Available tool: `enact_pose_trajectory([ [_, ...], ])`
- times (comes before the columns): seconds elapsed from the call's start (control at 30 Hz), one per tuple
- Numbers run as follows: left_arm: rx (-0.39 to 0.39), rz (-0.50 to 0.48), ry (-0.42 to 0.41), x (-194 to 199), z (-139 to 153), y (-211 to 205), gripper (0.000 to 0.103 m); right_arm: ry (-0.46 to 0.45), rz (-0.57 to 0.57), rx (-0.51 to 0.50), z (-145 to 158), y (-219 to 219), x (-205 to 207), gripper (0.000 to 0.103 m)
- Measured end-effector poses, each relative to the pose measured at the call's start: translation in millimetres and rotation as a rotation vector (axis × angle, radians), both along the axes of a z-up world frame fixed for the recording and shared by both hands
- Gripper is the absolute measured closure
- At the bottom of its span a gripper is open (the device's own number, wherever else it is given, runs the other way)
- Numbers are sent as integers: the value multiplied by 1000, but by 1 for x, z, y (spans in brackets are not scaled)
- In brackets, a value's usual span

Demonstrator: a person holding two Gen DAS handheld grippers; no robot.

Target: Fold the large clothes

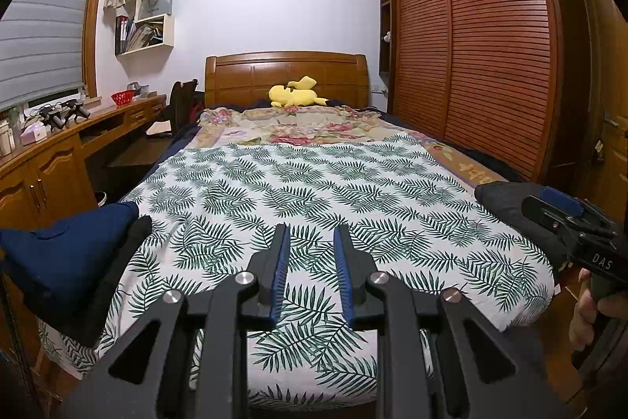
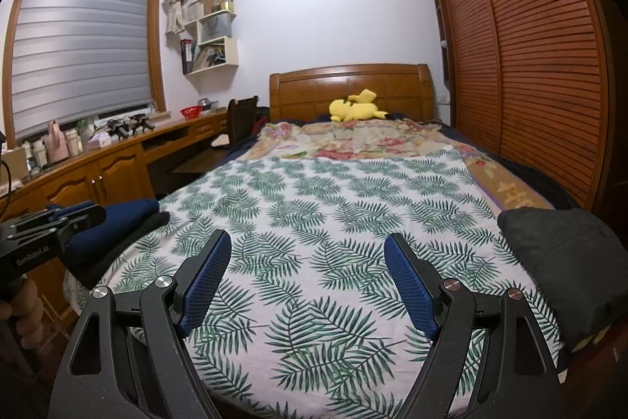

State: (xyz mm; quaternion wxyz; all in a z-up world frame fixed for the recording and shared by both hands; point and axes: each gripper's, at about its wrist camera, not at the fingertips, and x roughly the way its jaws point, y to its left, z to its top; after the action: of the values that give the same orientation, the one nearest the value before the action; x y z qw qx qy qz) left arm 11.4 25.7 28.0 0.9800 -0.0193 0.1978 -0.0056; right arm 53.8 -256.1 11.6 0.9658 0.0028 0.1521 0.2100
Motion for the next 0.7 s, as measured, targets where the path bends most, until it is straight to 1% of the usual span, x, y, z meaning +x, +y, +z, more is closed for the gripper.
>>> enact_pose_trajectory([
  [0.7,-2,6,-1,-4,-1,4,81,-3,0,1,0,-1,0,21],
])
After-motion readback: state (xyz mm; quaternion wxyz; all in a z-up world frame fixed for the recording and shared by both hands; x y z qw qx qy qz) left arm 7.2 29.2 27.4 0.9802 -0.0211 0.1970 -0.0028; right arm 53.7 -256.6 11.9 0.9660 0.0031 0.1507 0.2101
